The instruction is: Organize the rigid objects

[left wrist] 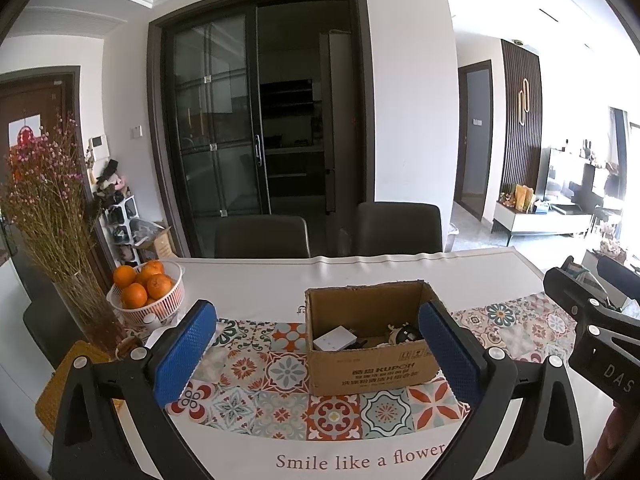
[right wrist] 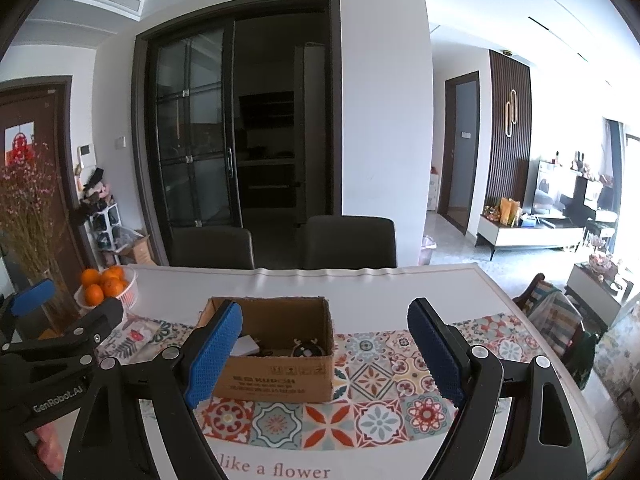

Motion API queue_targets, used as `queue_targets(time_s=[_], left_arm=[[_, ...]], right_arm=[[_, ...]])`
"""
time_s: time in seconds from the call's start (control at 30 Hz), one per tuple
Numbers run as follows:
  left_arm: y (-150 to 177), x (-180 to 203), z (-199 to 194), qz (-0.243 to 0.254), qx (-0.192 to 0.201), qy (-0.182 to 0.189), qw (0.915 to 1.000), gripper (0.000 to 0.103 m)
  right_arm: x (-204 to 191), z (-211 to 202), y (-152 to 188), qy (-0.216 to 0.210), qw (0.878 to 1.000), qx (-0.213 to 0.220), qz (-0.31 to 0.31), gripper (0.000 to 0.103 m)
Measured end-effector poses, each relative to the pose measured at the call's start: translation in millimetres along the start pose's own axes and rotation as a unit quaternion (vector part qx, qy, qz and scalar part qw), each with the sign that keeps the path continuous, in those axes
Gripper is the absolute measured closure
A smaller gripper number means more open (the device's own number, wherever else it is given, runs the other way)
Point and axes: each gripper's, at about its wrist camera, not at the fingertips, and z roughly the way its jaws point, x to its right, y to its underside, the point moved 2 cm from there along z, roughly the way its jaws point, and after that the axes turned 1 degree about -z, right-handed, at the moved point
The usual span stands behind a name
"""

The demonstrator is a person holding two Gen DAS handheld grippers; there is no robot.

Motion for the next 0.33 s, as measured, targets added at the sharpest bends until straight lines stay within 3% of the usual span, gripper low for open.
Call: queue_targets(time_s=[0.33], left_arm=[[1.1, -0.2, 0.2, -0.003, -0.003, 0.0, 1.0, 0.0]], right_arm=[[0.8, 0.0, 0.4, -0.004, 1.0, -0.002, 0.001, 0.017]])
